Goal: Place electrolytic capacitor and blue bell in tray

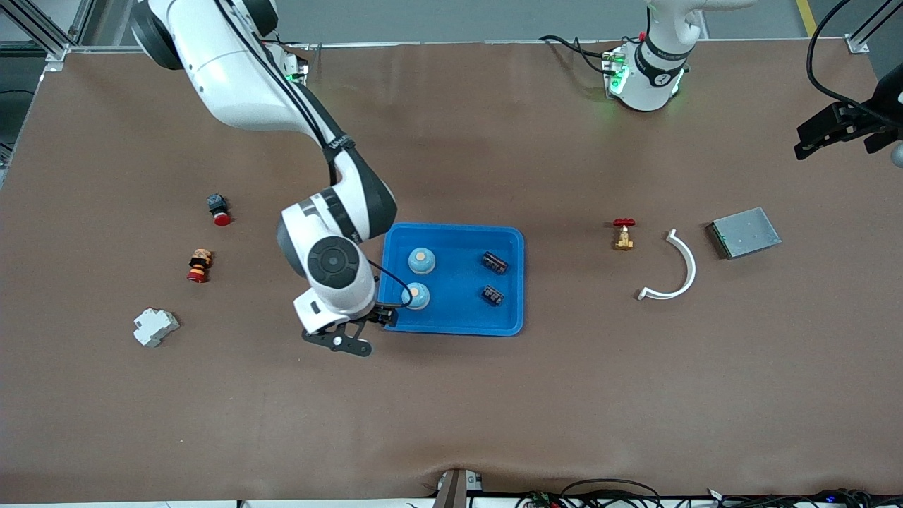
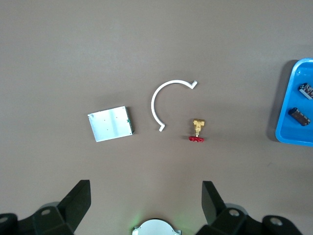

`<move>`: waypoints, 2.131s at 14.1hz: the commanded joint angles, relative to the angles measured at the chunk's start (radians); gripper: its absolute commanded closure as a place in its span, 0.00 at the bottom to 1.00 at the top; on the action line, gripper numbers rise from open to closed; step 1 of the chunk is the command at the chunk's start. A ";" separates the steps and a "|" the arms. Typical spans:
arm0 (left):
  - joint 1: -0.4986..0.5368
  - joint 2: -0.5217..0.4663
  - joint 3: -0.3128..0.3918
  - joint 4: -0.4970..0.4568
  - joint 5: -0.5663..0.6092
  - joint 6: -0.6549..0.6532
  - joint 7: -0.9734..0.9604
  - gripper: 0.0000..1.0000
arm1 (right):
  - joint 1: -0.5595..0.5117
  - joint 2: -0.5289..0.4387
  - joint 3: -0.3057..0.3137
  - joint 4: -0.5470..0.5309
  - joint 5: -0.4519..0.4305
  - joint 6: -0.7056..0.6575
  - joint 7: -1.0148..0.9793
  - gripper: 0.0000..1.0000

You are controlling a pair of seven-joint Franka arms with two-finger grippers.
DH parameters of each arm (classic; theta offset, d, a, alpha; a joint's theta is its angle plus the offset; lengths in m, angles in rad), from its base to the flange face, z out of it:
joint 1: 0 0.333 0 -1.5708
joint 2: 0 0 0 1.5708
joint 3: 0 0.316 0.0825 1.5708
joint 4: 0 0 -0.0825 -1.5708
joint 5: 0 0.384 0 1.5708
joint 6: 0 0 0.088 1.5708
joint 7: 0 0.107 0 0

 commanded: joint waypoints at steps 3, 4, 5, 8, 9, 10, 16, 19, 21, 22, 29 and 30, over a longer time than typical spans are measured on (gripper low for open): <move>-0.004 -0.021 0.014 -0.001 -0.024 -0.036 0.007 0.00 | -0.113 -0.092 0.005 -0.020 0.007 -0.134 -0.255 0.00; 0.006 -0.024 0.014 -0.001 -0.033 -0.034 0.007 0.00 | -0.146 -0.106 0.005 -0.018 0.009 -0.171 -0.281 0.00; 0.021 -0.027 0.011 -0.001 -0.046 -0.034 0.007 0.00 | -0.176 -0.122 0.007 -0.020 0.009 -0.194 -0.324 0.00; 0.018 -0.066 -0.002 -0.052 -0.062 -0.014 0.005 0.00 | -0.241 -0.181 0.005 -0.029 0.009 -0.261 -0.486 0.00; 0.019 -0.081 -0.012 -0.081 -0.062 0.002 0.002 0.00 | -0.265 -0.196 0.005 -0.029 0.009 -0.275 -0.534 0.00; 0.021 -0.096 -0.020 -0.107 -0.062 0.021 0.002 0.00 | -0.288 -0.216 0.005 -0.036 0.009 -0.277 -0.574 0.00; 0.021 -0.103 -0.041 -0.115 -0.070 0.026 -0.005 0.00 | -0.423 -0.317 0.004 -0.060 0.001 -0.362 -0.795 0.00; 0.021 -0.046 -0.035 -0.058 -0.048 0.023 -0.001 0.00 | -0.459 -0.382 0.005 -0.061 0.006 -0.409 -0.800 0.00; 0.021 -0.020 -0.032 -0.022 -0.016 0.023 0.001 0.00 | -0.469 -0.428 0.005 -0.063 0.012 -0.409 -0.806 0.00; 0.023 -0.017 -0.032 -0.011 0.002 0.021 0.002 0.00 | -0.474 -0.452 0.005 -0.078 0.022 -0.403 -0.800 0.00; 0.023 -0.018 -0.028 -0.024 0.006 -0.002 0.002 0.00 | -0.499 -0.619 0.004 -0.186 0.093 -0.334 -0.688 0.00; 0.023 -0.033 -0.031 -0.041 0.002 -0.010 -0.002 0.00 | -0.505 -0.656 0.004 -0.245 0.093 -0.287 -0.688 0.00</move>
